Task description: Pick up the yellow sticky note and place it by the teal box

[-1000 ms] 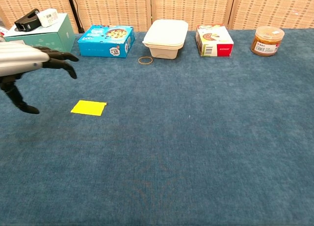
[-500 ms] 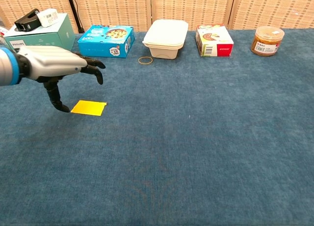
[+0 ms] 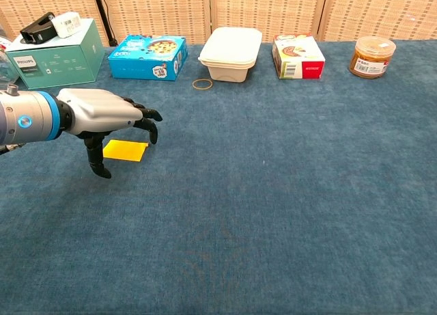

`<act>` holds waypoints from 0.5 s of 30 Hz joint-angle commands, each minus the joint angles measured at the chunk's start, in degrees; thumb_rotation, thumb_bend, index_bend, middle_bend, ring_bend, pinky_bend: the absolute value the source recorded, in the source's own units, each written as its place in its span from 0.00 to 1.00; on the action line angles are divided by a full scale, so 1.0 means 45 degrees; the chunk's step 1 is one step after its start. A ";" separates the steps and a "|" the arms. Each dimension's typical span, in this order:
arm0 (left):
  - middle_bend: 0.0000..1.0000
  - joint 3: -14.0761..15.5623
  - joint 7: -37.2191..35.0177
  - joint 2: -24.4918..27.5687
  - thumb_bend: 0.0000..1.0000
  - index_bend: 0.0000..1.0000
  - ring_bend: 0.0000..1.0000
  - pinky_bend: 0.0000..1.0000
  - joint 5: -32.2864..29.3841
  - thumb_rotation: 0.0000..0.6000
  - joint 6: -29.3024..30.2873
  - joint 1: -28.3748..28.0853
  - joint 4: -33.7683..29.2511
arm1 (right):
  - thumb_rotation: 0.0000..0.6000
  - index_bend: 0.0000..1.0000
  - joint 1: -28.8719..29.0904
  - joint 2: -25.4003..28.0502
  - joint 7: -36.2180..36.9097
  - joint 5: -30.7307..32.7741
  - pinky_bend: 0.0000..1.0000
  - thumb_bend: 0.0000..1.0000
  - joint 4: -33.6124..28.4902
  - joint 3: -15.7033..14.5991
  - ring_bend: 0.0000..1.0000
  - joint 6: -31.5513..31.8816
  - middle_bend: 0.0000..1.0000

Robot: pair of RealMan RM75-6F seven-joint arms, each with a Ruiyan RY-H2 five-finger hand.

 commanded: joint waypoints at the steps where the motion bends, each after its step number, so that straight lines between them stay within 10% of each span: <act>1: 0.00 0.0173 -0.0060 -0.0059 0.17 0.25 0.00 0.00 -0.0022 1.00 0.0134 -0.0068 0.0107 | 1.00 0.00 0.0010 -0.0006 0.0022 0.0021 0.00 0.00 0.0034 0.0000 0.00 -0.0034 0.00; 15: 0.00 0.0777 -0.0565 0.0015 0.19 0.27 0.00 0.00 0.0109 1.00 0.0417 -0.0157 0.0342 | 1.00 0.00 0.0036 -0.0025 -0.0010 0.0046 0.00 0.00 0.0026 -0.0005 0.00 -0.0080 0.00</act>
